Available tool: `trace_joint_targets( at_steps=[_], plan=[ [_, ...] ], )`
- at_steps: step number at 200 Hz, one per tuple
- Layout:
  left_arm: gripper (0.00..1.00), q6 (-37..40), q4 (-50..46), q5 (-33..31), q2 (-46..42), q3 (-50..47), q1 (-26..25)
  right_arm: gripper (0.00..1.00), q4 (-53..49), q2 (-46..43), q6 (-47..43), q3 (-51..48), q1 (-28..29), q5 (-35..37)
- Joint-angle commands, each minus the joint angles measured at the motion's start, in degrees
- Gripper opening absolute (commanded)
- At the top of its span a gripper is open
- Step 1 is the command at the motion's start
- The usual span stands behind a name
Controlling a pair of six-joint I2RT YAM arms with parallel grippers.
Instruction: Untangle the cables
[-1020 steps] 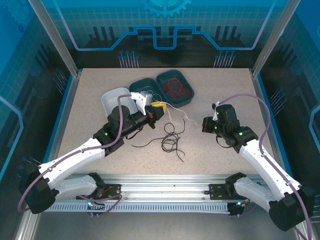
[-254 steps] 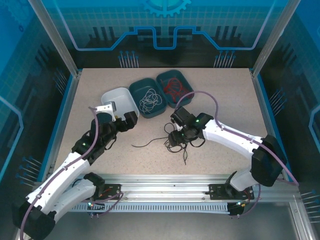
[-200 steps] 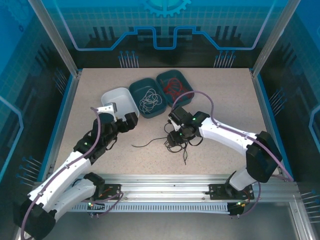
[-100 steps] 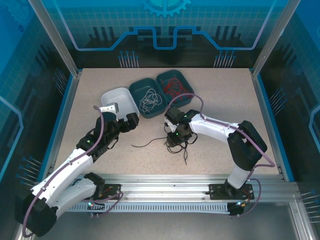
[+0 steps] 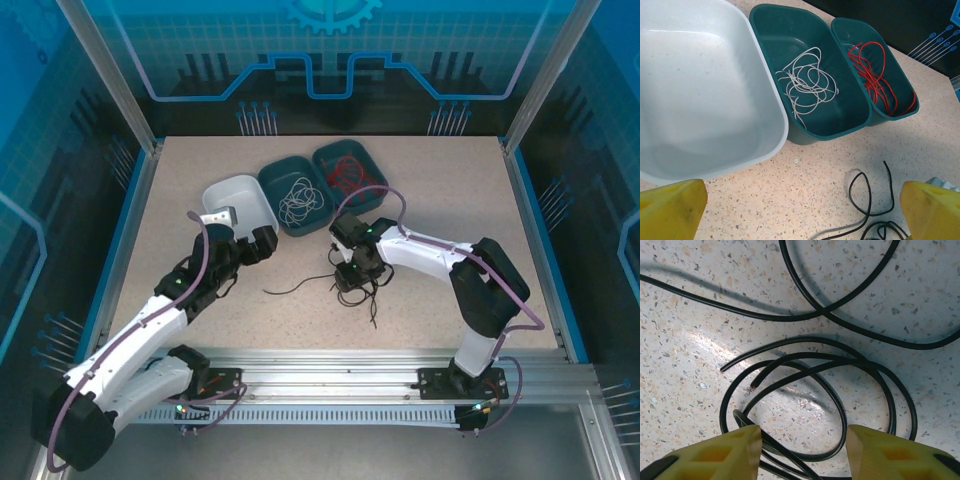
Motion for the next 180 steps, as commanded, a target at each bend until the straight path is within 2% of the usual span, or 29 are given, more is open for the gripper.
trace_joint_targets(
  at_steps=[1, 39, 65, 98, 122, 143, 180],
  plan=[
    [0.99, -0.86, 1.58, 0.58, 0.17, -0.83, 0.52, 0.51, -1.42, -1.47, 1.08, -0.82, -0.57, 0.22],
    [0.99, -0.78, 1.82, 0.82, 0.53, -0.74, 0.6, 0.63, 1.18, -3.23, 2.43, -4.51, -1.17, -2.28],
    [0.99, -0.7, 1.46, 1.17, 0.63, -0.61, 0.67, 0.62, 2.93, -4.08, 2.79, -6.11, -1.49, -4.03],
    [0.99, -0.7, 0.88, 1.13, 0.45, -0.57, 0.61, 0.37, 3.49, -5.13, 2.34, -6.19, -1.74, -4.07],
    [0.99, -0.61, 0.83, 1.35, 0.26, -0.57, 0.71, 0.13, 3.09, -6.7, 1.98, -5.58, -1.86, -3.1],
    [0.99, 0.07, 0.77, 1.56, 0.35, -0.48, 0.8, 0.0, 2.19, -9.41, 2.13, -4.83, -1.91, -1.34],
    [0.99, 1.14, 1.0, 2.7, 0.52, 0.04, 0.85, 0.0, 1.36, -16.69, 2.89, -3.98, -1.85, 1.85]
  ],
)
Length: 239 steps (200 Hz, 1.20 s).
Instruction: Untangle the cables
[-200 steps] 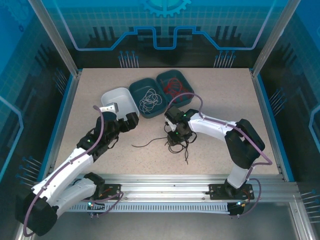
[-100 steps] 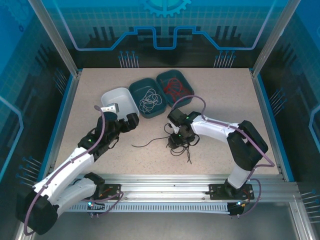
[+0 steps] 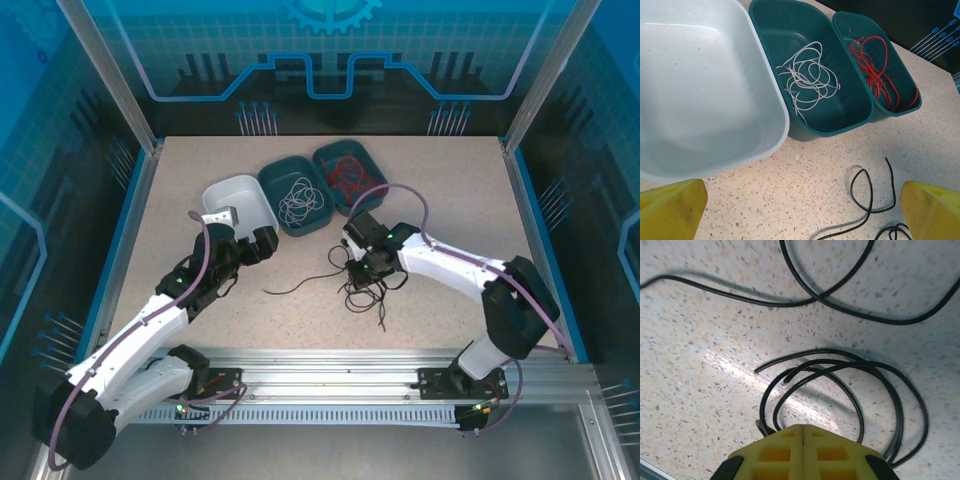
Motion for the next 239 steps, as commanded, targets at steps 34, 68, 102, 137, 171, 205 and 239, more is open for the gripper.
trace_joint_targets(
  at_steps=[34, 68, 102, 137, 171, 205, 239],
  plan=[
    [0.99, 1.93, 0.95, 3.48, 0.3, 0.46, 0.52, 0.23, -4.23, -9.62, 1.62, 1.64, -0.74, 4.92],
    [0.99, 2.1, 0.78, 3.81, 0.84, 0.73, 0.46, 0.42, -8.83, -11.88, 2.73, -2.82, 0.4, 6.37],
    [0.99, 2.04, 1.34, 4.23, 2.12, 1.36, 0.48, 0.54, -9.17, -13.8, 5.07, -9.3, 2.2, 8.03],
    [0.99, 1.86, 1.84, 5.0, 3.32, 1.69, 0.47, 0.57, -4.52, -12.63, 4.89, -13.4, 2.71, 6.59],
    [0.99, 1.51, 1.87, 5.23, 3.56, 1.61, 0.51, 0.56, -0.11, -9.24, 3.12, -13.58, 2.29, 5.32],
    [0.99, 1.29, 1.53, 5.09, 3.23, 1.51, 0.48, 0.52, 2.7, -5.64, 0.88, -12.25, 0.93, 3.71],
    [0.99, 1.41, 1.43, 4.95, 3.12, 1.61, 0.53, 0.26, 4.5, -4.22, 0.12, -11.27, -0.28, 1.91]
  ],
)
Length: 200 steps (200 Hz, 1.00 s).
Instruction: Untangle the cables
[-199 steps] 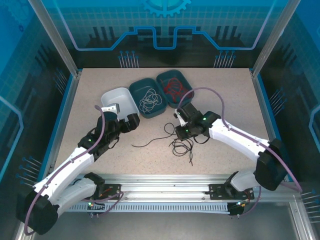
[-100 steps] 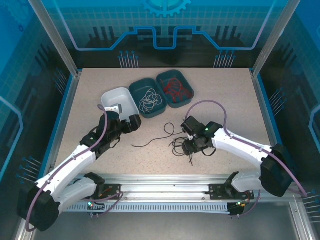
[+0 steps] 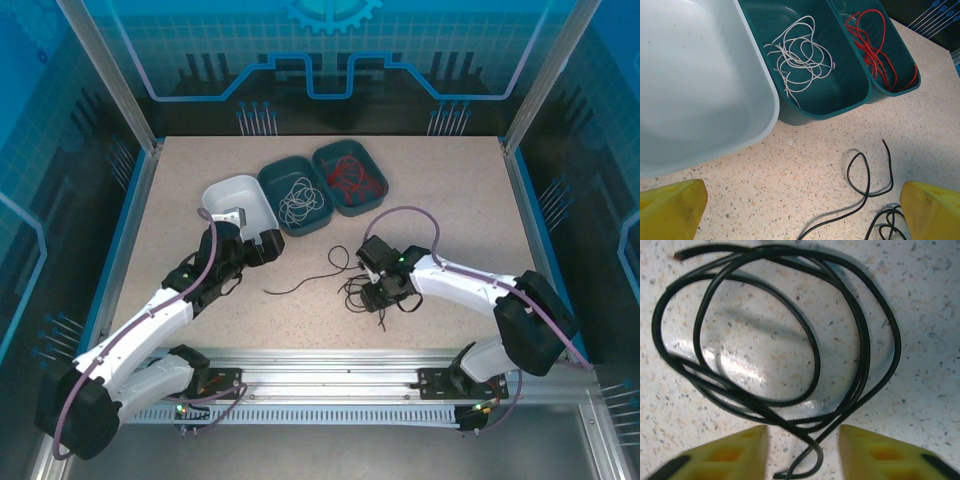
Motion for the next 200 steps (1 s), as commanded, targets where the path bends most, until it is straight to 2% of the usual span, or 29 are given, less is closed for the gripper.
trace_joint_targets(
  at_steps=[1, 26, 73, 102, 162, 200],
  plan=[
    [0.99, 0.83, 0.51, 0.78, -0.4, 1.54, 0.52, 0.25, 2.14, 0.51, -1.06, 1.97, -0.78, -1.96],
    [0.99, 0.96, 0.42, 0.91, -0.13, 1.75, 0.52, 0.16, 0.72, -0.96, -0.76, 3.87, -0.94, -0.62],
    [0.99, 2.11, 0.66, 2.5, 0.34, 2.66, 0.47, 0.13, -4.61, -7.32, -0.15, 6.66, -0.94, 1.93],
    [0.99, 4.04, 1.62, 6.19, 1.25, 3.29, 0.38, 0.0, -4.73, -11.67, 0.53, 7.58, -1.14, 1.84],
    [0.99, 6.23, 6.34, 17.43, 4.65, 3.91, -0.31, 0.0, 2.11, -20.77, 0.29, 7.25, -1.4, -0.62],
    [0.87, 6.23, 10.01, 23.3, 7.13, 4.09, -1.26, 0.0, 10.19, -27.72, 0.69, 3.33, -1.53, -0.56]
  ],
)
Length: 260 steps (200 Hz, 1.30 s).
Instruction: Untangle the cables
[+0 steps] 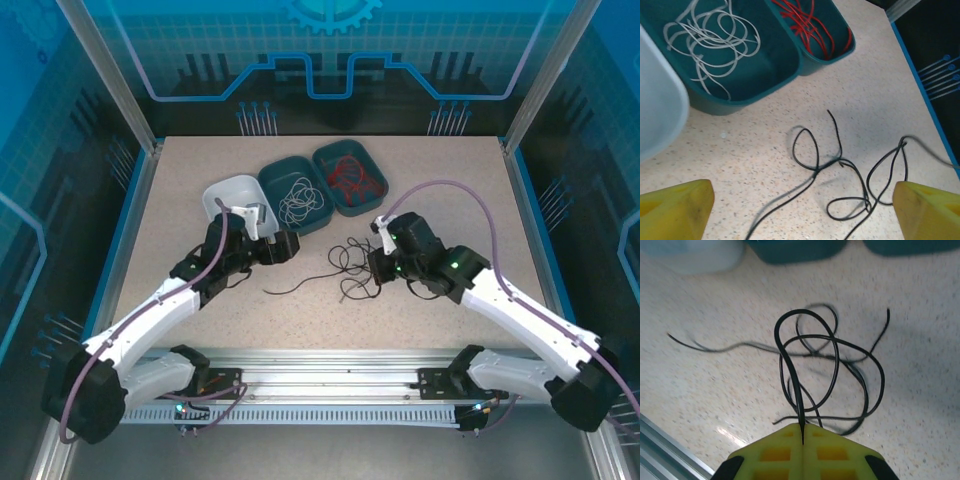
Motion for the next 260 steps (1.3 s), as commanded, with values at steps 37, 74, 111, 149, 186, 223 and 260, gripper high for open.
trace_joint_targets(
  at_steps=[37, 74, 111, 149, 186, 223, 260],
  plan=[
    [0.82, 0.35, 9.4, 9.65, 4.73, 1.64, -4.28, 0.0, 11.26, -7.31, 2.19, -5.47, -0.75, 0.39],
    [0.73, -1.41, 15.43, 11.76, 9.63, 2.9, -8.79, 0.0, 14.21, -8.29, 3.9, -6.62, -0.75, -0.51],
    [0.71, -1.73, 17.54, 10.75, 15.04, 5.66, -12.27, 0.0, 15.84, -8.48, 4.91, -6.75, -0.72, -2.16],
    [0.58, -2.8, 20.66, 8.47, 19.15, 7.19, -12.8, 0.0, 16.07, -9.13, 5.62, -6.58, -0.77, -3.27],
    [0.24, -3.01, 21.7, 7.33, 20.81, 8.82, -12.83, 0.0, 15.21, -10.36, 5.78, -6.69, -0.77, -2.91],
    [0.0, 1.0, 16.47, 2.77, 15.57, 9.0, -12.83, 0.0, 9.77, -11.47, 7.43, -6.98, -1.13, 5.99],
    [0.0, 4.98, 10.3, 0.4, 7.16, 9.5, -12.83, 0.0, 1.42, -9.44, 13.28, -6.75, -3.98, 13.71]
  ],
)
